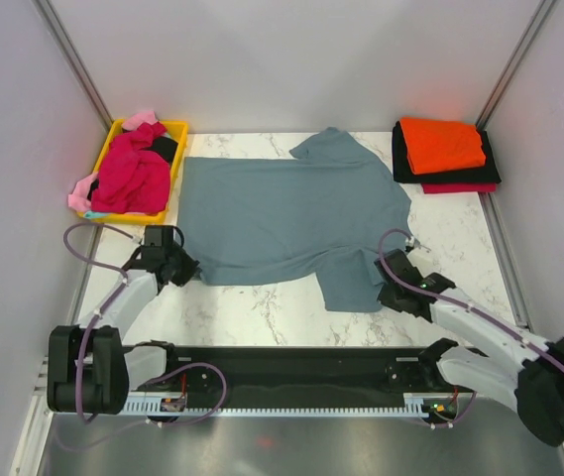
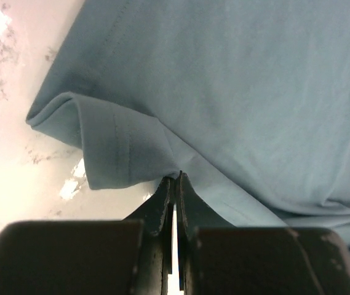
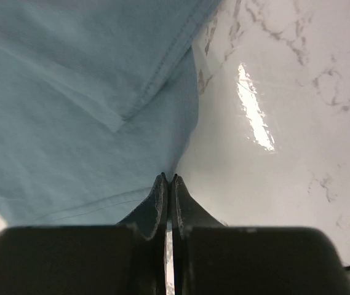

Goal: Fold and stack the t-shirts
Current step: Fold the tshirt

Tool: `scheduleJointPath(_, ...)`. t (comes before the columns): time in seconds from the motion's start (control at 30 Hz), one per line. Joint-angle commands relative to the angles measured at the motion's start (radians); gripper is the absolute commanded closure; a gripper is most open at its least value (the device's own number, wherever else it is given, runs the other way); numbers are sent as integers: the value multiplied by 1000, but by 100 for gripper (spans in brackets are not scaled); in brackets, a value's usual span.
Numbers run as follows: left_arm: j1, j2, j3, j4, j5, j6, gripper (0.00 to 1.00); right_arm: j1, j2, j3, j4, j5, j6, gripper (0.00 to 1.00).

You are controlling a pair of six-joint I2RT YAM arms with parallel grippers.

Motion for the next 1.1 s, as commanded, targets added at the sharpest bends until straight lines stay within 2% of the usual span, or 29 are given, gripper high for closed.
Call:
scheduleJointPath(0.0, 5, -79, 38, -85, 70, 75, 98, -1, -153, 57, -127, 52, 12, 100)
scheduleJointPath(0.17, 5, -227, 89, -218, 98, 113, 98, -1, -359, 204, -319, 83, 12, 100)
scheduleJointPath(0.3, 5, -312, 144, -335, 128, 142, 98, 0, -437, 321, -422, 86, -7, 100)
scheduleJointPath(0.4, 5, -359, 199, -409, 184, 151, 98, 0, -479, 364, -469, 70, -15, 100)
scheduleJointPath(0.6, 5, -378, 334, -565, 171, 219, 98, -1, -525, 425, -485, 33, -10, 100)
scheduleJointPath(0.8, 5, -268, 414, -567, 115, 273, 98, -1, -381, 499, -381, 97, -93, 100)
scheduleJointPath(1.07, 5, 39, 538, -516, 81, 316, 98, -7, -64, 663, -214, 217, -251, 100)
